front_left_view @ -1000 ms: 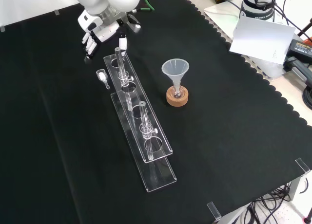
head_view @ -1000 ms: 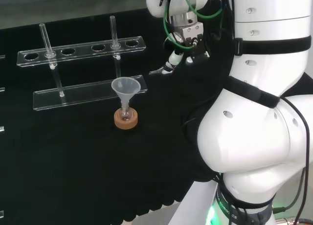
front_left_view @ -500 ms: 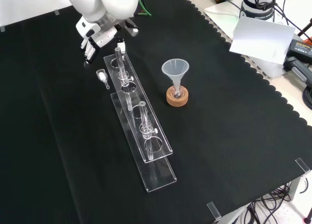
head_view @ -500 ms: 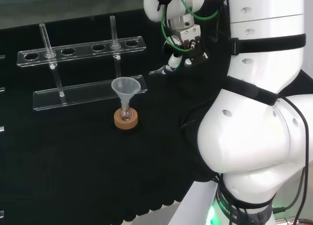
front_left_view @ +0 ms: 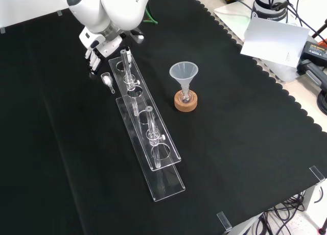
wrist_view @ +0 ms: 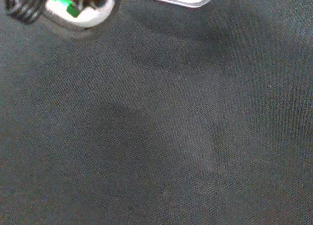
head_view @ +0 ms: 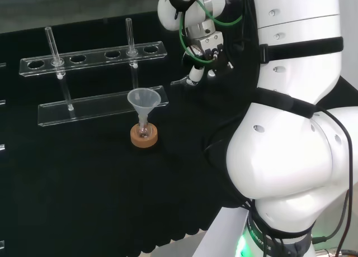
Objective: Pick up the weighing funnel.
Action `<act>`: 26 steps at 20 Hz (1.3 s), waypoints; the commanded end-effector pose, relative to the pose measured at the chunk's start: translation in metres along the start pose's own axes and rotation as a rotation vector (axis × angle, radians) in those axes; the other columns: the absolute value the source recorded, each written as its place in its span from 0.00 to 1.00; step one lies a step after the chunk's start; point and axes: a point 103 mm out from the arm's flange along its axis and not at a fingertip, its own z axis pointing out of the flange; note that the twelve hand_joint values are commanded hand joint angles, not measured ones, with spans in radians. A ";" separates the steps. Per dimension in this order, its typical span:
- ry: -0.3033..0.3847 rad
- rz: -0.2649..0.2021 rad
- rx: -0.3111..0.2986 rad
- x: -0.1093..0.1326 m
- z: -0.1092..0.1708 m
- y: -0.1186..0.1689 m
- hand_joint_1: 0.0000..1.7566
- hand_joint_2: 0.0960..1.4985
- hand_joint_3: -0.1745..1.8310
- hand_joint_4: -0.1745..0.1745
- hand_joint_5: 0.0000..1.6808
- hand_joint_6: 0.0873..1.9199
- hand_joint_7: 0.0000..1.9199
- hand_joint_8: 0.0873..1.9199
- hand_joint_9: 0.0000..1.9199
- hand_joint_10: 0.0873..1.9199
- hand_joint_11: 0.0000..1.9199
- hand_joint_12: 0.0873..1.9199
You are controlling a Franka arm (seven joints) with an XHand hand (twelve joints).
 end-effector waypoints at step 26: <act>0.016 0.017 0.043 -0.011 0.013 0.014 0.51 0.35 0.37 0.55 0.41 0.22 0.28 0.30 0.40 0.21 0.24 0.65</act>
